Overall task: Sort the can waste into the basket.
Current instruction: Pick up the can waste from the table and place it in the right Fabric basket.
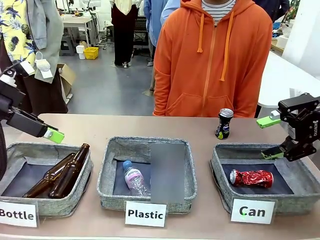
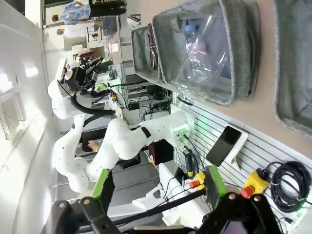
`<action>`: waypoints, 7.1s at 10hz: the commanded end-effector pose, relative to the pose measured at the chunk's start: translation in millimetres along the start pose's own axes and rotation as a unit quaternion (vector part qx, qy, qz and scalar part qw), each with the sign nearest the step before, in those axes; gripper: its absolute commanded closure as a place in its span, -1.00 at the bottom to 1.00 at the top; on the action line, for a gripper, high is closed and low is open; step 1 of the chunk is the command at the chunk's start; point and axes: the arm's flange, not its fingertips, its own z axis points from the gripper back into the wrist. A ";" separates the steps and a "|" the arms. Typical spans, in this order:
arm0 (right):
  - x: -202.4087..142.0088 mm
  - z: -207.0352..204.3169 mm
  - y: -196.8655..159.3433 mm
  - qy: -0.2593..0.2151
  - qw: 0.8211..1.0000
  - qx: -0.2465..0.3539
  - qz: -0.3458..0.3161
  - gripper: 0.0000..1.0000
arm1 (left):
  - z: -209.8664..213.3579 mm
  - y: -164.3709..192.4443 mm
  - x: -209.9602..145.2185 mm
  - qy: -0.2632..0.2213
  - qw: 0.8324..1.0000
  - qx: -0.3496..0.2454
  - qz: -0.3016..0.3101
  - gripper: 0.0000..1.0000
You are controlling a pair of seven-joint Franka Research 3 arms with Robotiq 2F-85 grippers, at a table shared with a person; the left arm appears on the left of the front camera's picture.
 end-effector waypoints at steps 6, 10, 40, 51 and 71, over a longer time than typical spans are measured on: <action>-1.6 -1.3 0.1 0.000 1.000 -0.003 -0.014 -1.00 | -1.6 2.3 -3.1 -0.011 1.000 -0.004 -0.008 -1.00; -4.0 32.8 25.0 -0.141 0.975 -0.144 0.098 -1.00 | -1.6 2.3 -3.1 -0.011 1.000 -0.004 -0.008 -1.00; 295.5 61.6 -185.2 -0.163 0.703 -0.149 0.676 -1.00 | -1.6 2.3 -3.1 -0.011 1.000 -0.004 -0.008 -1.00; 347.7 -8.5 -204.5 -0.166 0.713 -0.085 0.676 -1.00 | -1.6 2.3 -3.1 -0.011 1.000 -0.004 -0.008 -1.00; 132.3 21.1 -26.1 0.218 0.721 -0.264 0.602 1.00 | -1.6 2.3 -3.1 -0.011 1.000 -0.004 -0.008 -1.00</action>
